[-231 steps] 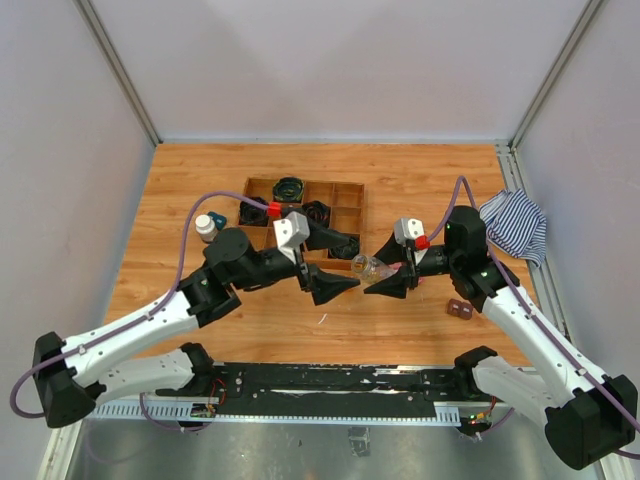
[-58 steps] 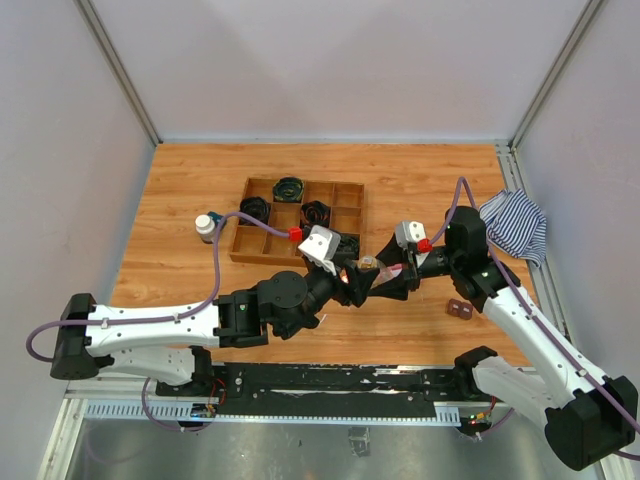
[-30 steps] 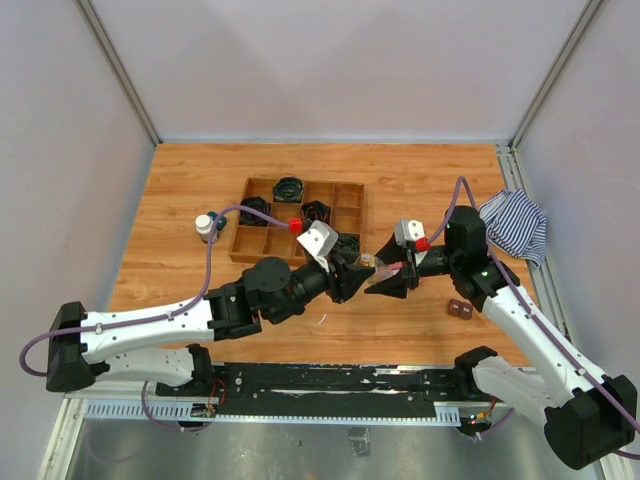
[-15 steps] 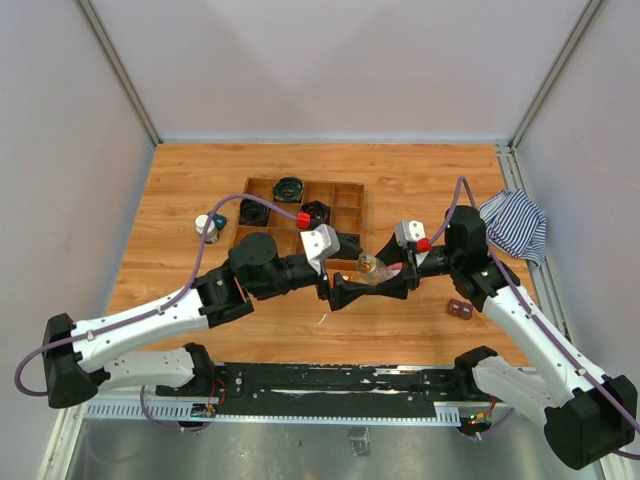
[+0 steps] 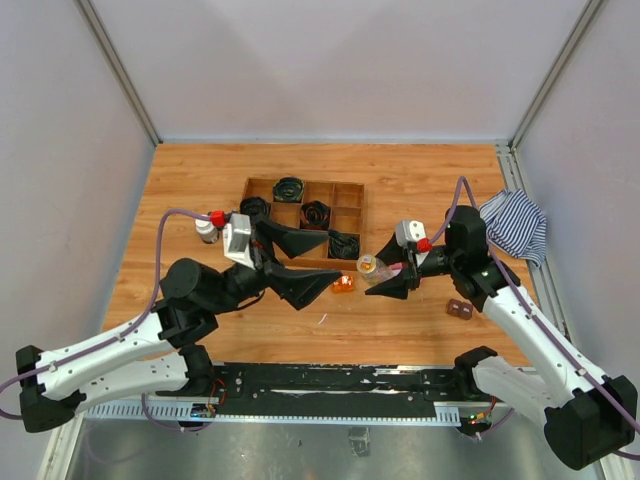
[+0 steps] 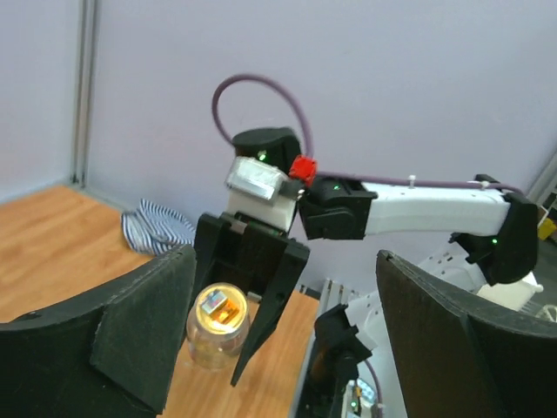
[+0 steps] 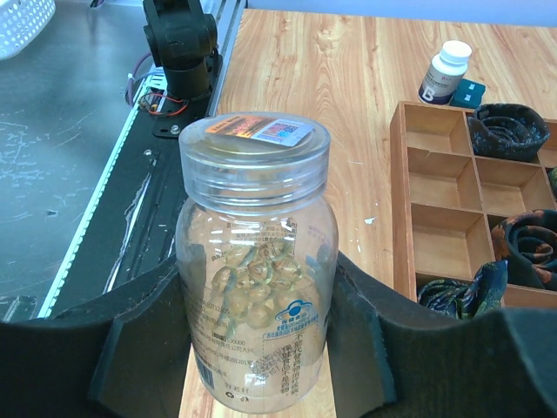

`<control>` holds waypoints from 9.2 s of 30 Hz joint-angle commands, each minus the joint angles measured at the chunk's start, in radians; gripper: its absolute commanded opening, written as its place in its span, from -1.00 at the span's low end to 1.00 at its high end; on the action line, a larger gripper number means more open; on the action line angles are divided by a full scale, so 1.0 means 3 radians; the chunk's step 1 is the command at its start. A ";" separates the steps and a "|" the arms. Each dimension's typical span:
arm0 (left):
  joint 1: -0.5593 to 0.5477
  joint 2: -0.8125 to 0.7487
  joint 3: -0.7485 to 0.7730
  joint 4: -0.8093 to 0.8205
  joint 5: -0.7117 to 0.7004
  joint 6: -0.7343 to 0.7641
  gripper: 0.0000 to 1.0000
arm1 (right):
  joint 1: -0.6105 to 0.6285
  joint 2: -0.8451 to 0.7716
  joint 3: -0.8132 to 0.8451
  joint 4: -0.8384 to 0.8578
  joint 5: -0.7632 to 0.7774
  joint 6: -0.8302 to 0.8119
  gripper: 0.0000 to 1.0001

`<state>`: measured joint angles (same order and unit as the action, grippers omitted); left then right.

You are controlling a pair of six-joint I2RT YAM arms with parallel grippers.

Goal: Sort the pills into containers
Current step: Screw the lid of the pill bottle onto the pill bottle, then place the pill bottle at the center of the board, then pick up the pill bottle at the center of the board.

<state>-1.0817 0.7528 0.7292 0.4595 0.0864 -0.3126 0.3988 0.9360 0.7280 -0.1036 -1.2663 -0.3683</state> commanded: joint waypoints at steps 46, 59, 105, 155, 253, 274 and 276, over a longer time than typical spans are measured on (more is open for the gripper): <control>-0.0807 0.1331 0.0972 -0.1293 -0.1918 0.0163 -0.27 | -0.0064 -0.0067 0.0091 0.0003 -0.0104 0.0005 -0.99; -0.0252 0.1128 0.0625 -0.1237 0.0194 0.1317 -0.83 | -0.0070 -0.0072 0.0089 0.0005 -0.0116 0.0009 -0.99; -0.0713 0.1258 0.1103 -0.1759 -0.1860 0.0039 0.49 | -0.0077 -0.0088 0.0095 -0.0002 -0.0124 0.0006 -0.99; -0.0129 0.1031 0.0548 -0.1838 -0.1594 0.0074 -0.99 | -0.0104 -0.0125 0.0081 0.0044 0.0023 0.0052 0.97; -0.0042 0.0517 -0.1085 0.0534 -0.0653 0.1419 0.99 | -0.1084 -0.0120 0.0326 -0.0892 -0.0350 -0.0458 0.97; 0.0048 0.1085 -0.1323 0.1510 -0.0930 0.1461 0.99 | -0.1436 0.0245 0.0485 -0.1986 0.0488 -0.1745 0.97; 0.0259 0.1080 -0.1260 0.1397 -0.0892 0.1197 0.98 | -0.1382 0.0245 0.0496 -0.1933 0.0539 -0.1641 0.97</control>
<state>-1.0760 1.0901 0.3279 0.8680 -0.1413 0.1482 -0.0021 1.0111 0.8516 -0.6868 -1.1206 -0.9157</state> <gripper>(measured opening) 0.993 0.986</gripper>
